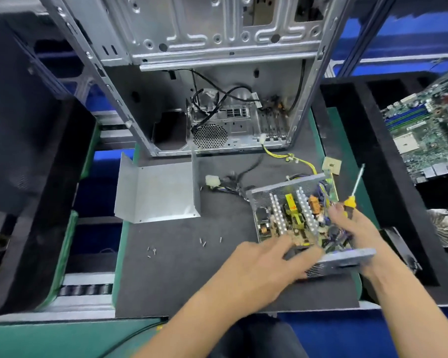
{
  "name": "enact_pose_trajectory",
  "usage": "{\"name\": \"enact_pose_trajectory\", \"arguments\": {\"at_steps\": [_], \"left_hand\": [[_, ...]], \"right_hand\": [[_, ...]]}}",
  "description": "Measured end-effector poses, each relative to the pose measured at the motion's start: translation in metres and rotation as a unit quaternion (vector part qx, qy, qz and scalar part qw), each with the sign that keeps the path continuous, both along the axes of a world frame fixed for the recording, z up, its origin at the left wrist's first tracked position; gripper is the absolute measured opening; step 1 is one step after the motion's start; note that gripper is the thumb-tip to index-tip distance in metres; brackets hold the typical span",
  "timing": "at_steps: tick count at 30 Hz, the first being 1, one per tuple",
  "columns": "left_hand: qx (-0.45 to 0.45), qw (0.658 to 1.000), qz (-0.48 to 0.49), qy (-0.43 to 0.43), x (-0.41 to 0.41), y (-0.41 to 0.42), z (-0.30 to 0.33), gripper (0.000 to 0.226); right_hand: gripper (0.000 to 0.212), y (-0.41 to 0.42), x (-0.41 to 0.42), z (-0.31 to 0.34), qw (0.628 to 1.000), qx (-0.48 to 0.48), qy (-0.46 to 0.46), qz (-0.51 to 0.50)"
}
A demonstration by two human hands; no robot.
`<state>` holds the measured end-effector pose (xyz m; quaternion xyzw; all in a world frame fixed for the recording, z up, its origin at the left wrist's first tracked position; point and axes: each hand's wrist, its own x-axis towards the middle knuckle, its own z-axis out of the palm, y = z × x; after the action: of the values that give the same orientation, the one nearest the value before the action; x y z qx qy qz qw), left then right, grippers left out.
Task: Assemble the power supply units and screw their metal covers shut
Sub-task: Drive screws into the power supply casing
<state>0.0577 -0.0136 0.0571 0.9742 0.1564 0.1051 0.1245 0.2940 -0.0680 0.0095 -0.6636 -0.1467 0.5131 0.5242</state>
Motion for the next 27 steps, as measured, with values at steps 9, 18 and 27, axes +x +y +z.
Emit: {"name": "enact_pose_trajectory", "arguments": {"at_steps": [9,18,27], "left_hand": [[0.107,0.994,0.007,0.007,-0.021,0.047,-0.015,0.063],[0.074,0.995,0.060,0.016,-0.026,0.056,-0.031,0.050],[0.100,0.991,0.084,0.030,-0.019,0.048,-0.033,0.036]], "right_hand": [[0.032,0.037,-0.025,-0.015,0.959,-0.011,-0.273,0.075],[0.023,0.044,-0.049,-0.015,0.934,-0.040,-0.355,-0.033],[0.033,0.022,-0.054,-0.023,0.990,0.040,-0.082,-0.112]]}}
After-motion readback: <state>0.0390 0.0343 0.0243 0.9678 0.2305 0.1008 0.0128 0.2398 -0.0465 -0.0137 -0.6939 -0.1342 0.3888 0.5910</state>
